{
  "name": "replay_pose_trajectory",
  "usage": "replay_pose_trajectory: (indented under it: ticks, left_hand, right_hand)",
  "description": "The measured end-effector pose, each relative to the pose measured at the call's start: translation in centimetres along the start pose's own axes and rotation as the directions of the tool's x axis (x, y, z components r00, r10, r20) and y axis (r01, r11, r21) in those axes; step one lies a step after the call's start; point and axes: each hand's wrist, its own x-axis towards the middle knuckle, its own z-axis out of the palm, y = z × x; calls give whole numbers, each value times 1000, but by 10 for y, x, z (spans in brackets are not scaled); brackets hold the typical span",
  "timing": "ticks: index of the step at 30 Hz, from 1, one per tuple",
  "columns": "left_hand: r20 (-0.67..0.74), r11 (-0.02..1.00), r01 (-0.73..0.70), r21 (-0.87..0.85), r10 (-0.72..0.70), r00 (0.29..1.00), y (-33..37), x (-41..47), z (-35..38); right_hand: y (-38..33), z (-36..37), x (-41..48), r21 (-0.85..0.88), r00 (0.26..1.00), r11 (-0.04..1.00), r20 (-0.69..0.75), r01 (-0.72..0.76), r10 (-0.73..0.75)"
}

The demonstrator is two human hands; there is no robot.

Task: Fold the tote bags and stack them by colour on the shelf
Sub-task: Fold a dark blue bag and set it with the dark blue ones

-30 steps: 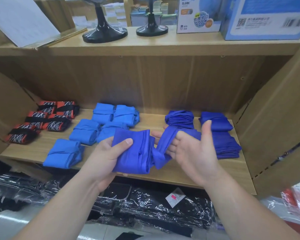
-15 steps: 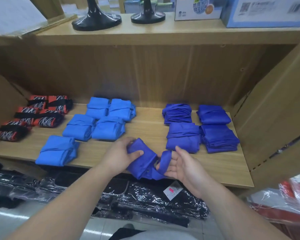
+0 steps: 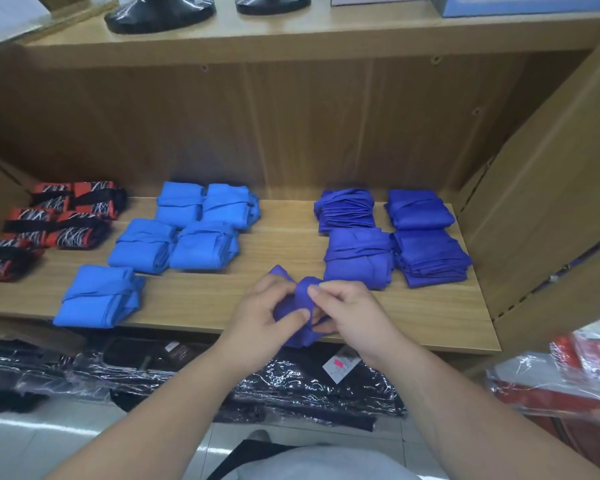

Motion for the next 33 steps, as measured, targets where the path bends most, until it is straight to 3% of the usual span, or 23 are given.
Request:
replay_pose_trajectory:
  ticks: [6,10,13,16,23,26,28,31,33]
  left_hand:
    - [-129,993,95,-77,-105,986,-1,1,14]
    - [-68,977,173,-123,-183,981,-4,5,14]
    - [-39,948,232,-217,-246,968,-3,4,9]
    - [-15,927,241,-286,-256,967,1,3,8]
    - [-51,892,224,-393,-265,963,9,2,8]
    - [-49,918,222,-329,-251,967,4,2,8]
    - [-64,943,200,-267,-225,972,1,1,7]
    - [-64,978,155,-138,-165,984,1,-3,8]
    - [-45,983,142,-112,-148,988,1,-5,5]
  right_hand:
    - [-7,1,1,169,996,982,-13,-85,88]
    - [-3,-3,-2,219,998,974,-15,-58,63]
    - [10,-4,-4,134,989,990,-145,34,-14]
    - [24,-6,-5,-71,959,996,-274,46,-64]
    - [29,-11,-3,-260,978,962,-167,80,-126]
    - [27,-13,-2,-331,992,942,-86,61,-95]
    - [28,-11,-2,-276,994,961,-93,33,-60]
    - [29,-5,-2,52,990,998,-136,-31,38]
    - [29,0,-4,94,988,995,-147,-28,42]
